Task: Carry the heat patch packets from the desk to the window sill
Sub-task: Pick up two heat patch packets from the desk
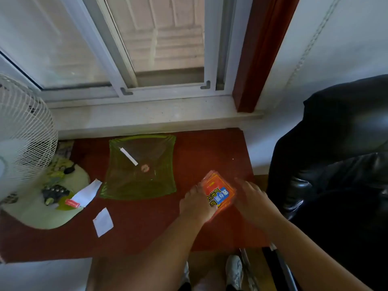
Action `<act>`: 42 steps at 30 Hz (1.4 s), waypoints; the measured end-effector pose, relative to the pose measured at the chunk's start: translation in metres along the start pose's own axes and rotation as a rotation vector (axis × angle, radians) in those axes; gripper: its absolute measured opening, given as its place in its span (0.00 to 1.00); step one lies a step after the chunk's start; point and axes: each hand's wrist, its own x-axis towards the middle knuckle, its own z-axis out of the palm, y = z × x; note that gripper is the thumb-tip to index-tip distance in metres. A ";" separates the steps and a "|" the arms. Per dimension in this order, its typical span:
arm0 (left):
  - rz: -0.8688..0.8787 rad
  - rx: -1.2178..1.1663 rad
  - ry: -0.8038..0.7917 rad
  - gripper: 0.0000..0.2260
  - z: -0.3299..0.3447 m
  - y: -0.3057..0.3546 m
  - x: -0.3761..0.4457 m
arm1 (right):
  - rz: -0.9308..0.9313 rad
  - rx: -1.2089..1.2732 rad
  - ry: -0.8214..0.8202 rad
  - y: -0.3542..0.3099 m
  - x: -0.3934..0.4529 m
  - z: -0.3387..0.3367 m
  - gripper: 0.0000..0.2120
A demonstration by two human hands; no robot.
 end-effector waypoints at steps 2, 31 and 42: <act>-0.045 0.011 0.009 0.49 0.005 0.002 0.003 | 0.001 0.004 -0.011 0.001 0.003 0.000 0.34; -0.053 -0.630 0.196 0.20 -0.028 -0.052 -0.042 | 0.282 0.094 -0.046 -0.016 0.052 0.062 0.45; -0.096 -0.767 0.262 0.11 -0.053 -0.073 -0.072 | 0.418 0.389 0.135 0.010 0.055 0.080 0.36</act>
